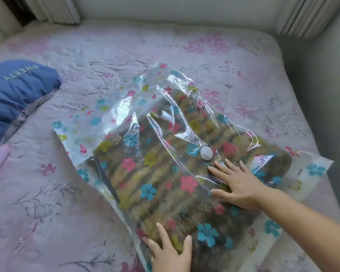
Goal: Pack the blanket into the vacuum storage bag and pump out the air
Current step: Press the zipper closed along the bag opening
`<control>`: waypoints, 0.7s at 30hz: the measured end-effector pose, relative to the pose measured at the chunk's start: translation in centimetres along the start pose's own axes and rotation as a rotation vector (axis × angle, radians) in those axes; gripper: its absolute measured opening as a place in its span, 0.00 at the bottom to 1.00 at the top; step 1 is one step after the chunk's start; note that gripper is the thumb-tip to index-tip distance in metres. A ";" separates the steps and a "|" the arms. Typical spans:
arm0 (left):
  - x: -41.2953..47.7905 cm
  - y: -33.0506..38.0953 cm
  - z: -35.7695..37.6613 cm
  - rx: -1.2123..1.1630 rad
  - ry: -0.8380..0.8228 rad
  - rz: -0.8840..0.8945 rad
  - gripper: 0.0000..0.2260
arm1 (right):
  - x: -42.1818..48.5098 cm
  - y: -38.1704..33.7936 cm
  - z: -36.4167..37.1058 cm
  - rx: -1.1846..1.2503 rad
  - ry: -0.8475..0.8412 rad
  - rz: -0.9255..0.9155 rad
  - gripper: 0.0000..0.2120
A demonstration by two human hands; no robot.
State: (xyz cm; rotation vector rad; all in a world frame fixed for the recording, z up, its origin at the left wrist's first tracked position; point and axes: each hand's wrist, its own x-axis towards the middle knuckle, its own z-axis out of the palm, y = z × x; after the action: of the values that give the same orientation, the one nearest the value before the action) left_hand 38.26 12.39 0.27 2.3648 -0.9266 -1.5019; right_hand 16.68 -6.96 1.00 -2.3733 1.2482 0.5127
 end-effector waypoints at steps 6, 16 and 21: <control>-7.8 -0.1 4.6 0.253 -0.347 -0.064 0.51 | -3.3 0.4 1.7 0.021 0.024 -0.048 0.42; 5.7 8.4 -5.3 0.818 0.330 0.605 0.32 | -1.0 -2.0 1.5 0.071 0.110 0.076 0.38; 12.3 10.4 -6.2 0.989 0.250 0.678 0.38 | 1.8 -2.3 1.6 0.129 0.164 0.093 0.37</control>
State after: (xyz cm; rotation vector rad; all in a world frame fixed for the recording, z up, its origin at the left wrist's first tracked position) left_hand 43.04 -4.10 -1.17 2.1982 -2.4548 -0.4866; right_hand 19.34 -6.17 -0.85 -2.2954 1.4229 0.2606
